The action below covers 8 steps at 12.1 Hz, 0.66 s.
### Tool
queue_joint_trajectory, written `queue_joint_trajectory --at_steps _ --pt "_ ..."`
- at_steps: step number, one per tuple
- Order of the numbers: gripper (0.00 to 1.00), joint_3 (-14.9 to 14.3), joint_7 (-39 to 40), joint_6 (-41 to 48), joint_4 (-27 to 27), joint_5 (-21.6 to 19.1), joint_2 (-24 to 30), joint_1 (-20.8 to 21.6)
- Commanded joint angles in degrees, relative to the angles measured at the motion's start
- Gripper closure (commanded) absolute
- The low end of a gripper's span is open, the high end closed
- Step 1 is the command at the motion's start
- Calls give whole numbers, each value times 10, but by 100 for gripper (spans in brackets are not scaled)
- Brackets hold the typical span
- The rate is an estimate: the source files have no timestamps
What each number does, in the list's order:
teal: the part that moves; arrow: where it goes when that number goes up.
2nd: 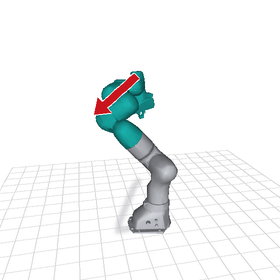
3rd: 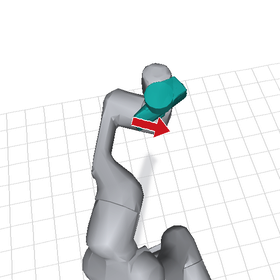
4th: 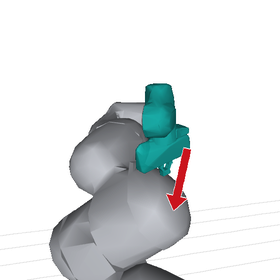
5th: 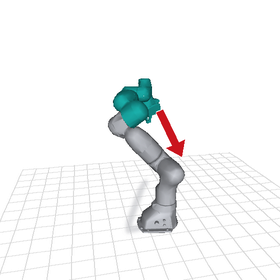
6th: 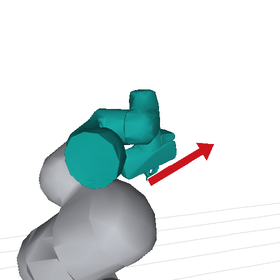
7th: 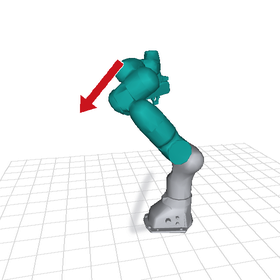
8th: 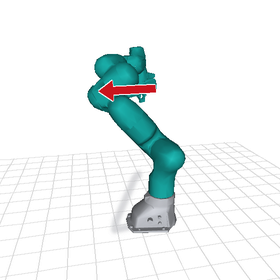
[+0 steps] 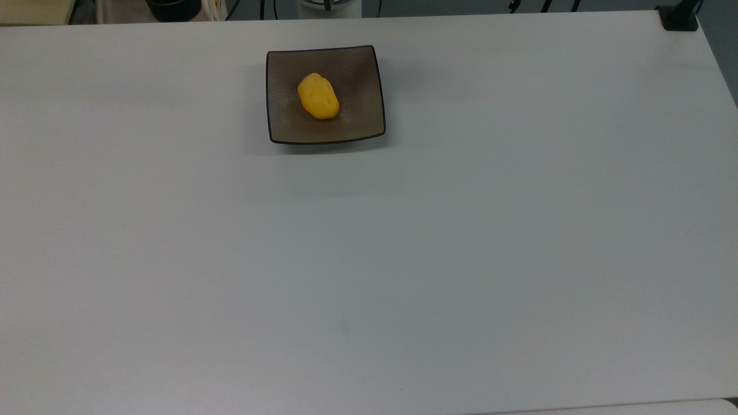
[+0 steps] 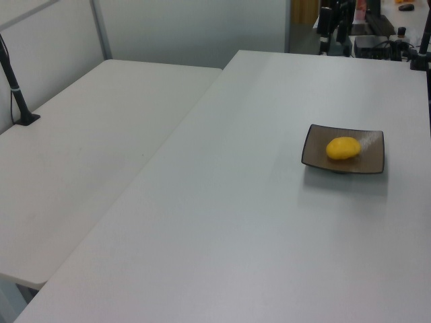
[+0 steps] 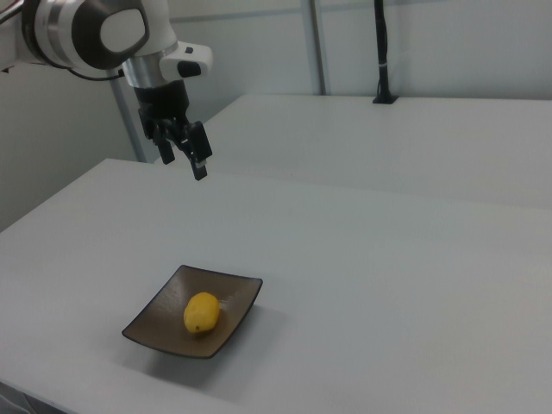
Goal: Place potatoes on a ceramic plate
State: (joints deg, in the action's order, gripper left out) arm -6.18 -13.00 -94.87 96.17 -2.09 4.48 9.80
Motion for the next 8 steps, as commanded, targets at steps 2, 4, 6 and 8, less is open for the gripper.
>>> queue_joint_trajectory --at_steps 2,4,6,8 --pt "0 33 141 -9 -1 -2 4 -36" --pt "0 33 167 -43 11 -2 4 -36" --pt "0 33 173 -44 16 -3 4 -36" --pt "0 33 173 -44 16 -4 4 -34"
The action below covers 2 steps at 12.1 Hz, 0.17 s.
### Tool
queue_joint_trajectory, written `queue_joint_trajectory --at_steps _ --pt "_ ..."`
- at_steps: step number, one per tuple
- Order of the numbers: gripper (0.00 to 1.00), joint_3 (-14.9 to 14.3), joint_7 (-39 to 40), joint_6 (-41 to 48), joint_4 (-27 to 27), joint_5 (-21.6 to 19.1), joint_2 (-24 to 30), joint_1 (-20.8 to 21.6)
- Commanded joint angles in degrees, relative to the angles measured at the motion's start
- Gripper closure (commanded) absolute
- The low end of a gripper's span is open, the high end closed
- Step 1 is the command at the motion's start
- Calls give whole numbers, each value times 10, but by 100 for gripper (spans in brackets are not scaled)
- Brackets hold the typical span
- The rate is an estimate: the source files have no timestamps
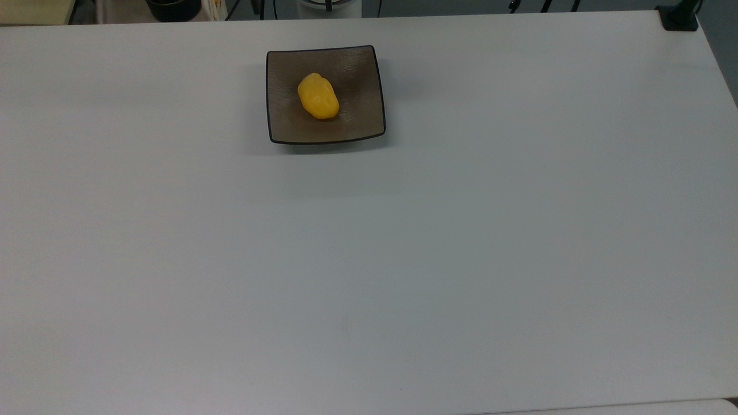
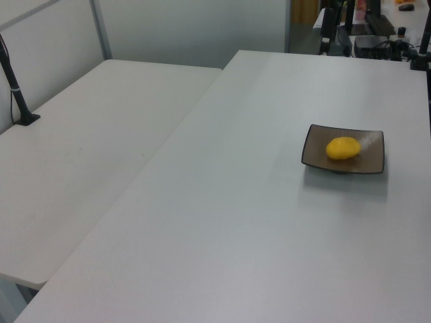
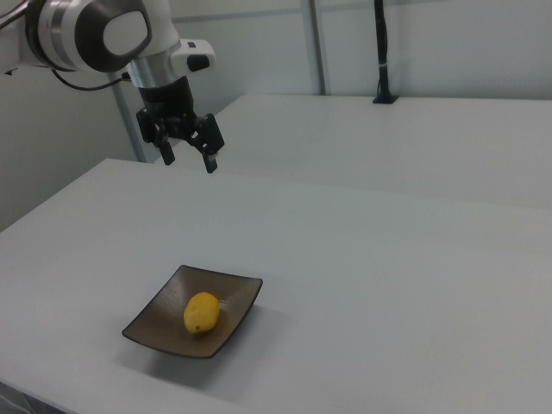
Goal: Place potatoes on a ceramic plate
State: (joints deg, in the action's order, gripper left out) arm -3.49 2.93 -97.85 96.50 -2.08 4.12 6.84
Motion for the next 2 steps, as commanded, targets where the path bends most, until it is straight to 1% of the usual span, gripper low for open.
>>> queue_joint_trajectory --at_steps 1,2 --pt "0 6 14 -14 12 -4 7 -3" --pt "0 6 14 -15 12 -4 6 -4"
